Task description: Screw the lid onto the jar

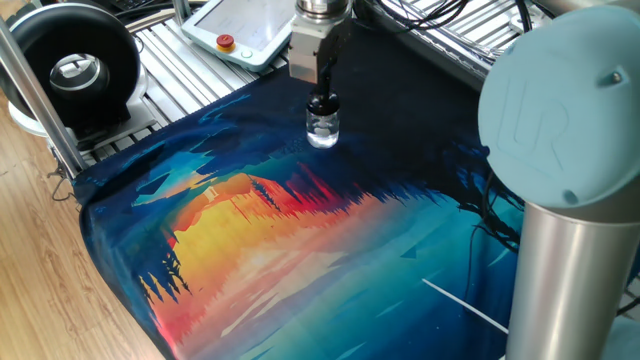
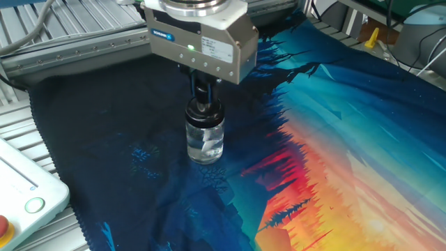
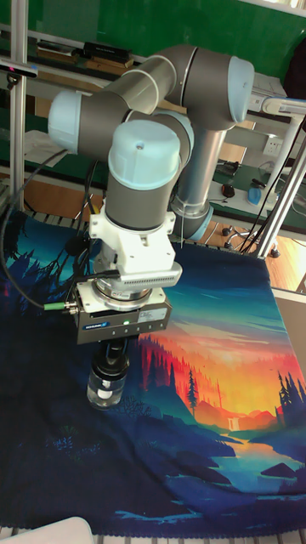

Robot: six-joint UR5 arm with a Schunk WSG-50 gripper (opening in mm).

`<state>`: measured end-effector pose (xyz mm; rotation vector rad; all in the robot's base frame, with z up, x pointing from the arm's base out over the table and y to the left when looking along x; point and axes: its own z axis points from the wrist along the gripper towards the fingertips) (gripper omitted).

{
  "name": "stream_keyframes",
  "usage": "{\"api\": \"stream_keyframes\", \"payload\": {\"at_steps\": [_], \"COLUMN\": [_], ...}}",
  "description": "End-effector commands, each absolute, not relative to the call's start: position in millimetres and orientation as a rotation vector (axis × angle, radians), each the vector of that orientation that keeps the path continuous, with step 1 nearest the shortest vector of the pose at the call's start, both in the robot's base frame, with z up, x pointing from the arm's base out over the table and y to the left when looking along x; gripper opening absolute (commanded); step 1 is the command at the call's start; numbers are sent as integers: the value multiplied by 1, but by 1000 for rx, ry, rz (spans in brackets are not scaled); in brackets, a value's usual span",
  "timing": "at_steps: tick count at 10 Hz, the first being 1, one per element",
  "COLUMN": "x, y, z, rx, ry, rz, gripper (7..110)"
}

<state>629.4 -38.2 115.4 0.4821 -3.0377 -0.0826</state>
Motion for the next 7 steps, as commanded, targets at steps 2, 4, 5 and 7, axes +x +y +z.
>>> {"api": "stream_keyframes", "payload": {"at_steps": [2, 4, 5, 7], "x": [646, 647, 646, 646], "y": [-41, -44, -44, -39], "z": [111, 116, 117, 118], "rx": [244, 194, 165, 85], "ry": [-3091, -3092, -3091, -3087], "rz": [-147, -141, -140, -167], "gripper": [7, 7, 7, 7]}}
